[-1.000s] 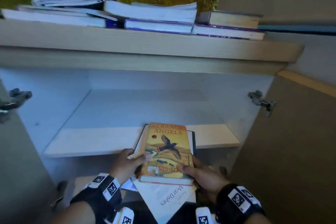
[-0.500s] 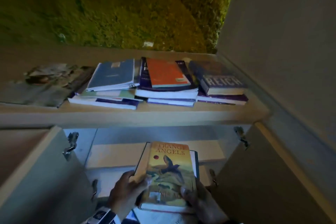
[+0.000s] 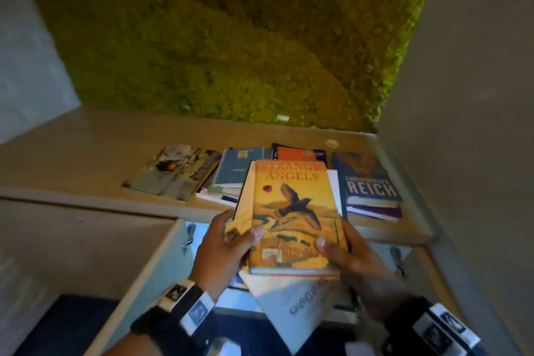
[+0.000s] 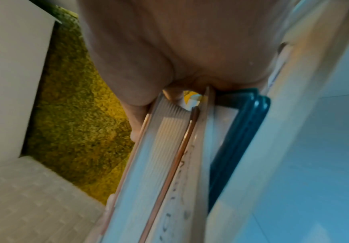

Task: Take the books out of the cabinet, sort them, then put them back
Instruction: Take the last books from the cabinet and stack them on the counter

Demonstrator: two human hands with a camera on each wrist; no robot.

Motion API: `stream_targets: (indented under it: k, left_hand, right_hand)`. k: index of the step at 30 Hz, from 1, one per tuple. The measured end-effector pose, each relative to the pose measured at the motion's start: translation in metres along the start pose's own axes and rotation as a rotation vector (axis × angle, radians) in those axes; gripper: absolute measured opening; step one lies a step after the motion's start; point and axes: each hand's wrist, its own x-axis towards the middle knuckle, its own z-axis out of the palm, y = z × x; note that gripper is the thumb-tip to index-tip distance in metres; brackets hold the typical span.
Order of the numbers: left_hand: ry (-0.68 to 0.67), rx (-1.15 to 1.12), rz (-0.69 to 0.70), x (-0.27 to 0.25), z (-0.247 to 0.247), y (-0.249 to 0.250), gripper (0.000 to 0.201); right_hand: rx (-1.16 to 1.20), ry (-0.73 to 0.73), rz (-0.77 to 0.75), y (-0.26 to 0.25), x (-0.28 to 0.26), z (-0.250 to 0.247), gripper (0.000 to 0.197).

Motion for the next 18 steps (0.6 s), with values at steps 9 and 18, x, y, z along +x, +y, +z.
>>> stream_targets:
  k: [9,18]
  left_hand:
    - [0.134,0.013,0.005,0.161,-0.113,0.024,0.049]
    - [0.191,0.26,-0.151,0.323,-0.245,-0.023,0.079]
  right_hand:
    - [-0.05,-0.015,-0.035,-0.016,0.204,0.093,0.064]
    - [-0.169,-0.134,0.004,0.036,0.399,0.19,0.045]
